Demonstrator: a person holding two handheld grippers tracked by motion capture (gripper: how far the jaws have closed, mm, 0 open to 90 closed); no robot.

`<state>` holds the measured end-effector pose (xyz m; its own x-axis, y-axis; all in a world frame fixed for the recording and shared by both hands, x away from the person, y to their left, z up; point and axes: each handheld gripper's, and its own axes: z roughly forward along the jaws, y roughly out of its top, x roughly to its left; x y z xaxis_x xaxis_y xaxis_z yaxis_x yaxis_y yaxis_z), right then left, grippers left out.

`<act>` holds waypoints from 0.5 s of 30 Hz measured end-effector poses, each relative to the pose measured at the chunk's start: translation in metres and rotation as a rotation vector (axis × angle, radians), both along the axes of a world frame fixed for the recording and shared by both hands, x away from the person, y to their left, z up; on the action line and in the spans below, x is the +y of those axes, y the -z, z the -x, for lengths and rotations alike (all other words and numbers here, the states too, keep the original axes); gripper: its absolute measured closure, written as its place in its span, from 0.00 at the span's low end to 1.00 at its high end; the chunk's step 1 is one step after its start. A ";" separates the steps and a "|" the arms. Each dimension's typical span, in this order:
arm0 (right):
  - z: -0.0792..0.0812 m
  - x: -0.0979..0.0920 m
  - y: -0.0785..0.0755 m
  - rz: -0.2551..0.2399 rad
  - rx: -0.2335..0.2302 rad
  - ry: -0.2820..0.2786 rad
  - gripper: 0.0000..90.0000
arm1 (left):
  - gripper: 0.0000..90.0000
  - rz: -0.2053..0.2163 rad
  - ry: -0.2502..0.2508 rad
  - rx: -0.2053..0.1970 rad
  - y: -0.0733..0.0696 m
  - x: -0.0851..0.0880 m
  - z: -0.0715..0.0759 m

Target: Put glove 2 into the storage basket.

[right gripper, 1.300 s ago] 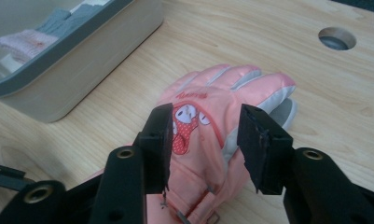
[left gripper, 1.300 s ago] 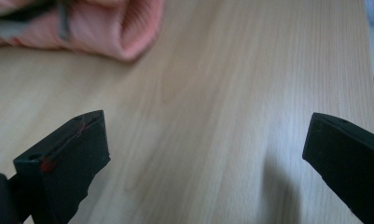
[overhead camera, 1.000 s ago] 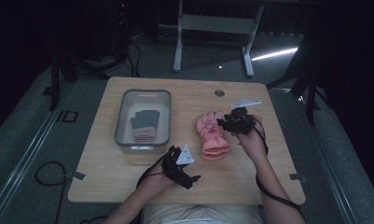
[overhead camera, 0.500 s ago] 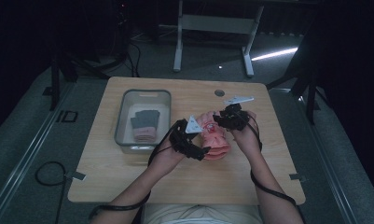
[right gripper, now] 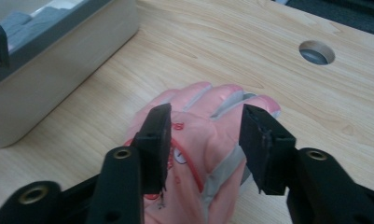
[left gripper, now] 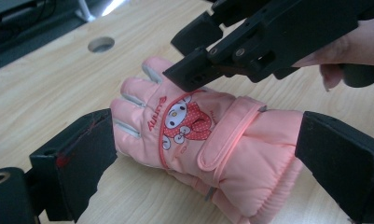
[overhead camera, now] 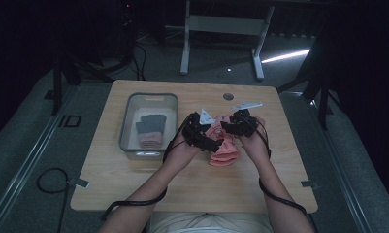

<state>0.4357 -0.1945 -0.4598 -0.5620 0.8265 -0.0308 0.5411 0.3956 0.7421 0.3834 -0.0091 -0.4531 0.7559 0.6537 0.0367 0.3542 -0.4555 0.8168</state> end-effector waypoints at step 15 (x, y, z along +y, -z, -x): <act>-0.018 -0.029 0.046 0.021 0.225 -0.011 0.51 | 0.18 -0.021 -0.103 0.227 0.042 -0.022 -0.049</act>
